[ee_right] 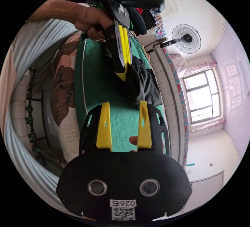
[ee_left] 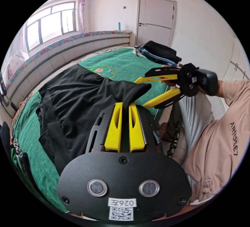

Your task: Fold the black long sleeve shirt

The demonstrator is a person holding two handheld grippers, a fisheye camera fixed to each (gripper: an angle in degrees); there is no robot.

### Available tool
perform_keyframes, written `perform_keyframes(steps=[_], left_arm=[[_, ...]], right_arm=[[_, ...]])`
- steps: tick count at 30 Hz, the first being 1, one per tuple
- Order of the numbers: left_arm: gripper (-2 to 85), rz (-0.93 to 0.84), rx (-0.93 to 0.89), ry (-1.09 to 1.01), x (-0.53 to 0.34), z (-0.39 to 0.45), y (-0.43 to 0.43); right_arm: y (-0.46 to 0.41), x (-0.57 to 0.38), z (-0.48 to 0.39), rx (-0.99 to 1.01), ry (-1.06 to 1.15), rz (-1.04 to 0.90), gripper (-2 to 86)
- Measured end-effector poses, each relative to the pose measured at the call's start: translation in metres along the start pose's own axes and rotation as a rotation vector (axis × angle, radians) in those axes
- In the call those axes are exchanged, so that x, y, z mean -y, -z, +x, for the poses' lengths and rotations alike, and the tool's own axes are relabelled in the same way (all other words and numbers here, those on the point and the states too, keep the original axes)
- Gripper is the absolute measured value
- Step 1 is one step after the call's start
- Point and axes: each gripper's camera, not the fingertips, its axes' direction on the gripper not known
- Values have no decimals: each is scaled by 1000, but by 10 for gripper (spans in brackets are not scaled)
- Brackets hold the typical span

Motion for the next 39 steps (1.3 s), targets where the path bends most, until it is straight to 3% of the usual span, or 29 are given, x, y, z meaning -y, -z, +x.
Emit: perform_keyframes(steps=[4, 6, 8, 12, 15, 20, 28, 33, 35, 39], left_arm=[[48, 26, 17, -27, 3, 14, 8], [55, 43, 57, -45, 2, 26, 12], [71, 59, 163, -89, 2, 50, 18], [109, 14, 402, -216, 11, 102, 9], [136, -65, 526, -263, 26, 128, -17], [79, -394, 862, -287, 22, 121, -79], [45, -532, 794, -51, -26, 86, -61], [19, -593, 723, -261, -36, 142, -55], [15, -574, 706, -384, -41, 180, -31], [13, -490, 662, -435, -37, 202, 17]], right_arm=[[-21, 11, 1, -144, -5, 39, 139], [-22, 10, 2, -155, -22, 79, 74], [-24, 8, -3, -145, -2, 64, 14], [-29, 0, 4, -90, -35, 32, 1], [-29, -10, 22, -61, -127, 51, -4], [-35, -43, 36, 18, -194, 77, -9], [-49, -112, 14, 80, -181, 52, -10], [-37, -156, -22, 157, -147, 33, -10], [-20, -185, -37, 252, -125, 31, -9], [11, -226, -35, 359, -145, 132, -9]])
